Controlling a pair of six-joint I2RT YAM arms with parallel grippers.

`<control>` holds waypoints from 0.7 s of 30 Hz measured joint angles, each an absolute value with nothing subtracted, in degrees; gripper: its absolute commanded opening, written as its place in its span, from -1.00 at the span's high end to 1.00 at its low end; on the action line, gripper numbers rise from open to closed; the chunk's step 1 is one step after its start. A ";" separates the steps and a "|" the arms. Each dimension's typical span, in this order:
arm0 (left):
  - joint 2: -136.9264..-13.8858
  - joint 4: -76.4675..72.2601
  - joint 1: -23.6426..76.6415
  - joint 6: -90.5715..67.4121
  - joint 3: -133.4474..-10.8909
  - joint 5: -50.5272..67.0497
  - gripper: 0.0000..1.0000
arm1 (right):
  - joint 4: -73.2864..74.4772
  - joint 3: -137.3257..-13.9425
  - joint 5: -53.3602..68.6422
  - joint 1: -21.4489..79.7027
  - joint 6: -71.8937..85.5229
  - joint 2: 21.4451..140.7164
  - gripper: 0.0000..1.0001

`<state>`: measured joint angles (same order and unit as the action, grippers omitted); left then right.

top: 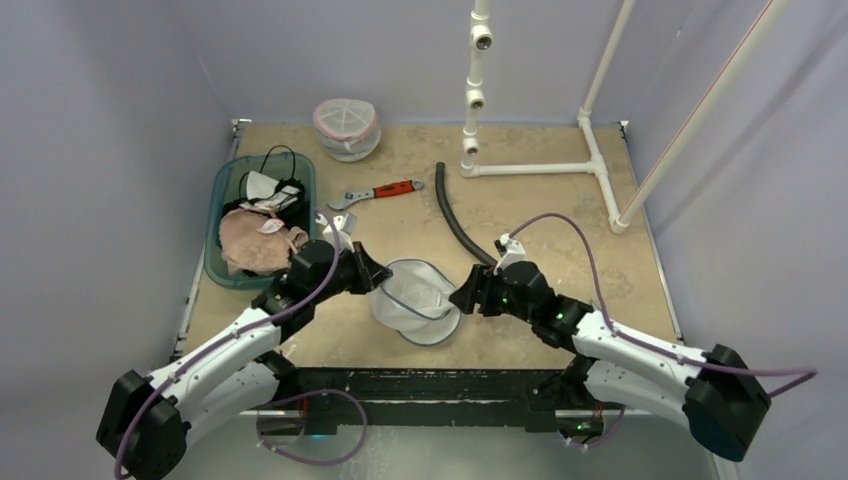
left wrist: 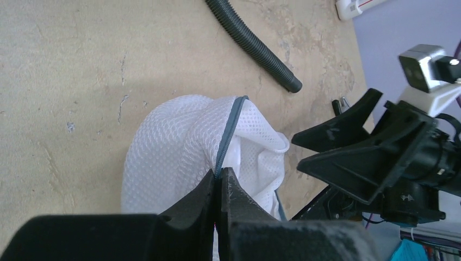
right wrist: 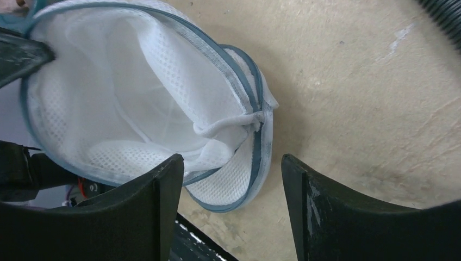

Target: Unzip the laundry bag and remove the bra

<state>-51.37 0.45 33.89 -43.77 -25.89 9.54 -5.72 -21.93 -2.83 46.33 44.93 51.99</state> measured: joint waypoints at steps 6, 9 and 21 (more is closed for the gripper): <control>-48.51 0.30 33.89 -42.76 -24.99 9.26 1.00 | -12.47 -22.41 -0.21 46.22 45.43 64.27 -0.23; -47.42 0.23 33.89 -42.61 -24.73 9.32 1.00 | -15.00 -23.35 1.15 46.15 44.91 69.84 0.40; -42.83 3.42 33.89 -39.31 -35.73 10.26 1.00 | -8.60 -41.93 -9.96 50.35 31.27 59.53 1.00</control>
